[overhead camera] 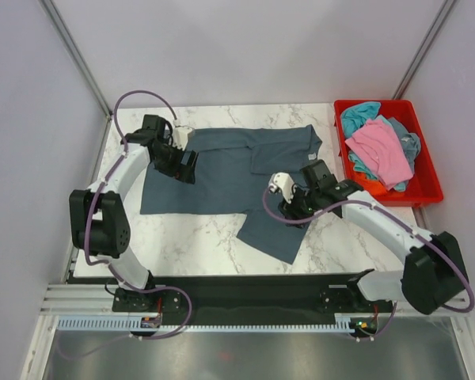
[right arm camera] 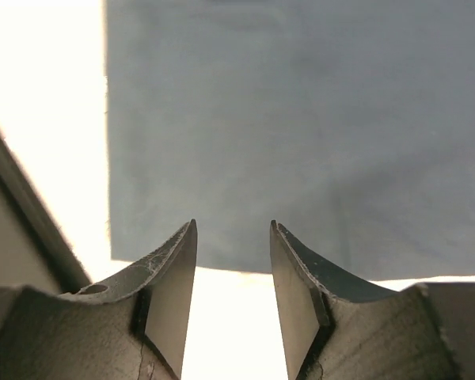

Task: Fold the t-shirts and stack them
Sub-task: Fold the tshirt

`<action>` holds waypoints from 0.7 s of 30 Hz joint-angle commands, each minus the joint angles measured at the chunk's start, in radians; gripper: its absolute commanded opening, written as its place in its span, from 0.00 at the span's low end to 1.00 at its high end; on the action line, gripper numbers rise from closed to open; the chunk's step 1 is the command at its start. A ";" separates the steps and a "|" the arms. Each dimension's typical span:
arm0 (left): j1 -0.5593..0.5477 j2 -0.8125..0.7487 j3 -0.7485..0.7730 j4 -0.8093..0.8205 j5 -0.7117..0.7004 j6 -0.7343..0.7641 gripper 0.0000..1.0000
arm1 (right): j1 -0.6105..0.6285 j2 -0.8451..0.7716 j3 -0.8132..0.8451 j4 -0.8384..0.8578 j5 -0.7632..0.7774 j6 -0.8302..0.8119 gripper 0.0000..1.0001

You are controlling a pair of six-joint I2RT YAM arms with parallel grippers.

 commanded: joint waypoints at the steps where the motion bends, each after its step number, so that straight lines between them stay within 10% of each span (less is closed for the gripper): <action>1: 0.002 -0.111 -0.045 0.035 0.033 0.046 0.98 | 0.058 -0.123 -0.018 -0.097 -0.082 -0.117 0.50; 21: 0.007 -0.339 -0.369 0.154 0.144 -0.098 0.99 | 0.322 -0.210 -0.233 -0.196 0.133 -0.323 0.45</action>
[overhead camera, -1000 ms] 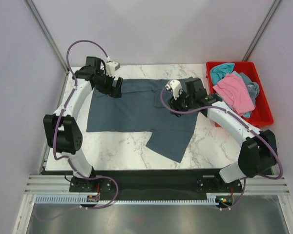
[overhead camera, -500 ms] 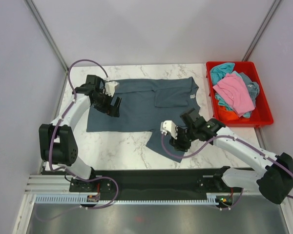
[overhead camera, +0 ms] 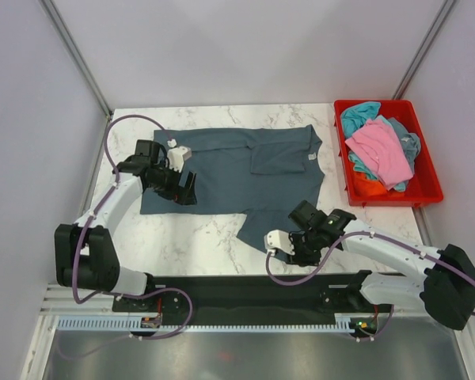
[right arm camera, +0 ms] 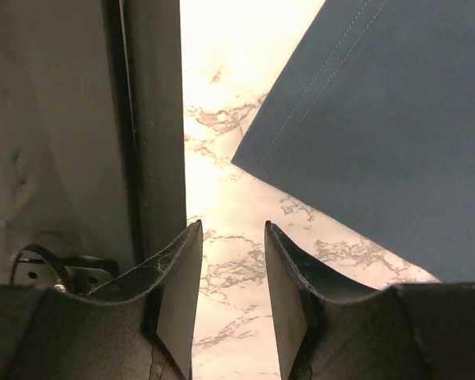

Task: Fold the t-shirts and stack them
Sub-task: Fold the tshirt

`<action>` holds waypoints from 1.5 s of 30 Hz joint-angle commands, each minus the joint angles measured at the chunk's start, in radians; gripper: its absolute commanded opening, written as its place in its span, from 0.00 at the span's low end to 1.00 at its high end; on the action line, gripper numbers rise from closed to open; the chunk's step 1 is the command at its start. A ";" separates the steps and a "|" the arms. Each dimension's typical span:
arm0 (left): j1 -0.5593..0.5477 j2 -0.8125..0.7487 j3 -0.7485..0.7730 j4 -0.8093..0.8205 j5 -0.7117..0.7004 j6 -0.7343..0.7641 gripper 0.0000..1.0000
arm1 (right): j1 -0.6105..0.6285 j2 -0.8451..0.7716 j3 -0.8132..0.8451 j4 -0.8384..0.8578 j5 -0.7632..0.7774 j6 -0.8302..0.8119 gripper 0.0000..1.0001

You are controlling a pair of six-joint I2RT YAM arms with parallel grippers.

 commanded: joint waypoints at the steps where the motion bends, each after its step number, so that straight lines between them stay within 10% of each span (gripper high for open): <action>1: 0.003 -0.062 -0.017 0.060 0.008 -0.039 0.99 | 0.011 -0.035 -0.017 0.028 0.050 -0.064 0.45; 45: 0.005 0.085 0.060 0.062 -0.104 -0.009 0.94 | 0.110 0.169 -0.044 0.221 0.042 -0.092 0.37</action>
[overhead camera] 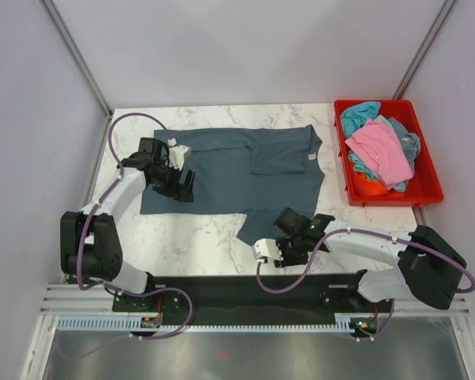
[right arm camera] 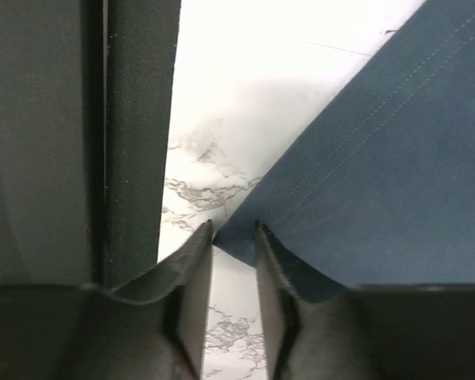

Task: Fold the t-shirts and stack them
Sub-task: Fold the tshirt

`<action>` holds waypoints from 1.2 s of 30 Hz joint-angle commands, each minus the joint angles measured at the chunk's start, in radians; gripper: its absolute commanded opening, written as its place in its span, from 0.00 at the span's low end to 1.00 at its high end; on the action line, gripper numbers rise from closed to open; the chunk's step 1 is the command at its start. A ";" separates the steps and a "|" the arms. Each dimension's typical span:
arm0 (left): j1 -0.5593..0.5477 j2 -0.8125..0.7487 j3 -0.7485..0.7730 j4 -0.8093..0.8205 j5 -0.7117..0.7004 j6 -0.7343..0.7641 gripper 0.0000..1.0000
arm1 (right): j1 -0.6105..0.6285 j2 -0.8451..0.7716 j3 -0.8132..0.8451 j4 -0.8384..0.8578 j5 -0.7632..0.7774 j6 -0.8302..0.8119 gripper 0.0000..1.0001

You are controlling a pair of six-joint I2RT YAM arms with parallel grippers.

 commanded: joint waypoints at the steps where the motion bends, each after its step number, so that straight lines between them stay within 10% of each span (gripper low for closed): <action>1: 0.006 0.011 0.040 0.028 0.001 -0.005 0.94 | 0.007 0.003 -0.013 0.030 0.012 -0.037 0.33; 9: 0.008 -0.001 0.034 0.017 -0.012 0.001 0.93 | 0.007 -0.071 0.007 0.051 0.086 0.000 0.01; 36: 0.359 0.206 0.143 -0.089 0.030 -0.130 0.79 | -0.122 -0.126 0.232 0.087 0.141 0.118 0.00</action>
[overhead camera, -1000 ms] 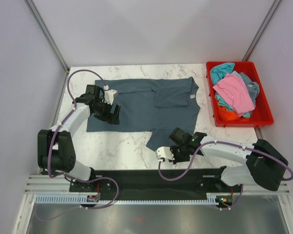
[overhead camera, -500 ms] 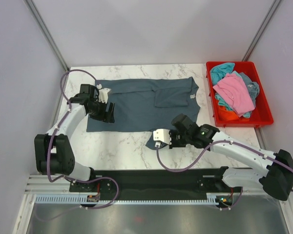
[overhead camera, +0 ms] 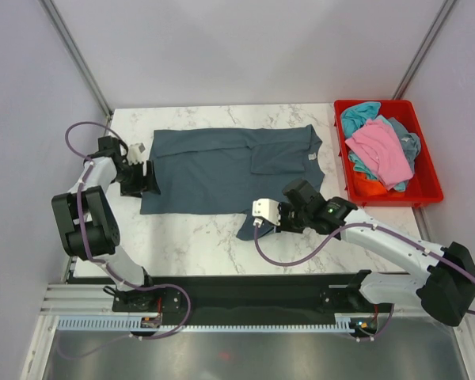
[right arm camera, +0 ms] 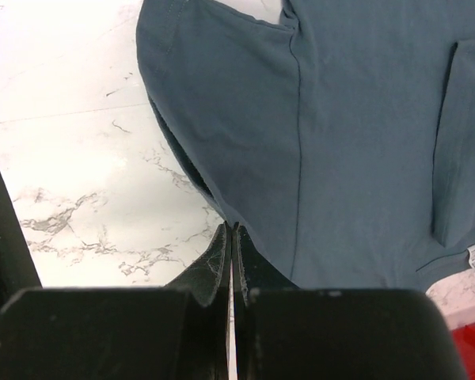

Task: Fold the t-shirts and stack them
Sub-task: Fold the tshirt

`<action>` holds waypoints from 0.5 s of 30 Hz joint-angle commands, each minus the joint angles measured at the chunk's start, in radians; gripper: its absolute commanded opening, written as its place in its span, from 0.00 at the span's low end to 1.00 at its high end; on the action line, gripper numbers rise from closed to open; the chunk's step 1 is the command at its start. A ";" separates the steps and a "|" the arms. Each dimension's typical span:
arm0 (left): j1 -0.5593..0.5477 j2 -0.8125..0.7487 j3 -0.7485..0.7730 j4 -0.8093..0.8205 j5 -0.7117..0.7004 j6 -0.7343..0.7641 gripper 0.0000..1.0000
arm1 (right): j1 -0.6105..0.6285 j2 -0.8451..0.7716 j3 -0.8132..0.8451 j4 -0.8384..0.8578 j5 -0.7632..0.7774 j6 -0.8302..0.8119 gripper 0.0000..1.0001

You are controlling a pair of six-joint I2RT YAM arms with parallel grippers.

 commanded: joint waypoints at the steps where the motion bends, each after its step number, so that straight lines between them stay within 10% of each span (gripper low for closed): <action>1: 0.005 0.015 0.018 -0.019 0.030 -0.028 0.79 | -0.011 0.007 0.040 0.037 -0.004 0.012 0.00; 15: 0.055 0.006 -0.087 -0.163 -0.027 -0.028 0.68 | -0.029 0.026 0.060 0.047 0.002 0.015 0.00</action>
